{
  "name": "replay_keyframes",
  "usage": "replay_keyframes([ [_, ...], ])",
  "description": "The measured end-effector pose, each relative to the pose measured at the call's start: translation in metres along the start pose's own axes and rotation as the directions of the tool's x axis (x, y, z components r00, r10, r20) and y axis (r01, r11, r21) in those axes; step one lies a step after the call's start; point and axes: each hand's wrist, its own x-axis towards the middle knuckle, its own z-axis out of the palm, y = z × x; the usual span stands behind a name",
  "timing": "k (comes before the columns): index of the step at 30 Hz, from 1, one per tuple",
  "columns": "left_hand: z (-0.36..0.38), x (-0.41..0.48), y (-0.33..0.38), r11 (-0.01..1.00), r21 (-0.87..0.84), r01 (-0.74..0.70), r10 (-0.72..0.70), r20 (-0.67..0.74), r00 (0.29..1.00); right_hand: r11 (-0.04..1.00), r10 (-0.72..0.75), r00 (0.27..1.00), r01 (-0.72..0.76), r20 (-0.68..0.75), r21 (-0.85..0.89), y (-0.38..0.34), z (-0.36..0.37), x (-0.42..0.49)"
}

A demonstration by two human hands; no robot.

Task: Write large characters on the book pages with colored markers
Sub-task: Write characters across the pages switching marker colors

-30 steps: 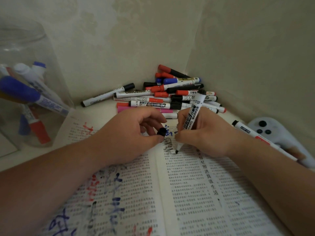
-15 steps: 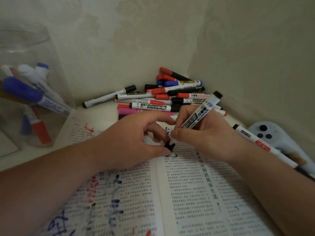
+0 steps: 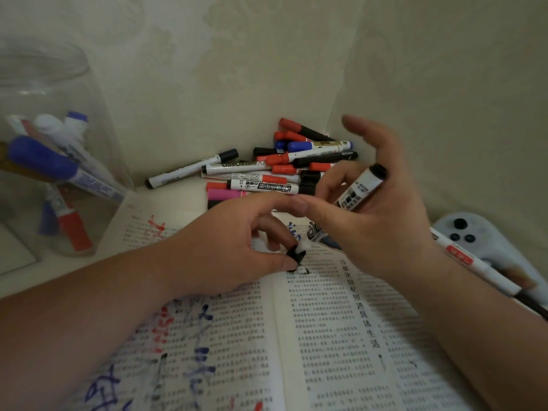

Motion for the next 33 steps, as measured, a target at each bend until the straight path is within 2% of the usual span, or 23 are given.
replay_keyframes([
  [3,0.001,0.000,0.000,1.000,0.004,-0.012,0.012,0.030,0.999,0.994,-0.048,0.995,0.055,-0.084,0.092,0.002,0.007,0.003],
  [5,0.001,0.000,0.000,0.999,-0.006,-0.033,0.033,0.032,0.999,0.988,-0.148,0.987,0.146,-0.065,-0.041,0.007,0.009,0.006],
  [7,0.002,0.000,-0.002,0.998,-0.019,-0.059,0.059,0.022,0.998,0.959,-0.213,0.977,0.213,0.016,-0.187,0.009,0.010,0.007],
  [10,0.002,0.001,-0.007,0.998,-0.030,-0.058,0.059,0.014,0.998,0.939,-0.293,0.953,0.302,0.075,-0.163,0.010,0.008,0.002],
  [14,0.002,0.002,-0.007,0.998,-0.036,-0.046,0.047,0.014,0.999,0.985,-0.174,0.982,0.174,0.071,0.008,0.009,0.007,-0.002],
  [17,0.002,0.001,-0.007,0.999,-0.025,-0.046,0.046,0.019,0.999,0.982,-0.190,0.981,0.190,0.028,-0.002,0.007,0.008,-0.005],
  [20,0.001,0.001,-0.008,0.998,-0.033,-0.047,0.048,0.019,0.999,0.960,-0.261,0.965,0.261,0.011,-0.098,0.004,0.010,-0.008],
  [23,0.000,0.000,-0.006,0.997,-0.034,-0.071,0.072,0.022,0.997,0.968,-0.222,0.971,0.230,0.086,-0.098,-0.001,0.011,-0.011],
  [26,-0.002,-0.001,-0.006,0.989,-0.025,-0.146,0.146,0.010,0.989,0.995,-0.083,0.980,0.090,0.181,-0.034,0.000,0.007,-0.010],
  [28,-0.007,0.001,-0.010,0.967,-0.193,-0.164,0.152,-0.079,0.985,0.998,-0.040,0.976,0.051,0.215,-0.044,0.001,0.003,-0.006],
  [29,-0.010,0.003,-0.013,0.919,-0.374,-0.128,0.073,-0.159,0.985,0.998,-0.025,0.977,0.036,0.214,-0.048,0.000,0.003,-0.006],
  [31,-0.017,0.009,-0.021,0.695,-0.717,-0.057,-0.184,-0.254,0.950,1.000,0.017,0.993,-0.019,0.115,0.016,-0.004,0.001,-0.002],
  [32,-0.019,0.010,-0.022,0.616,-0.786,-0.054,-0.267,-0.272,0.925,0.997,0.048,0.998,-0.051,0.044,0.059,-0.005,-0.001,0.003],
  [33,-0.020,0.011,-0.023,0.593,-0.804,-0.047,-0.311,-0.282,0.908,0.994,0.077,0.997,-0.075,-0.020,0.085,-0.003,-0.004,0.013],
])
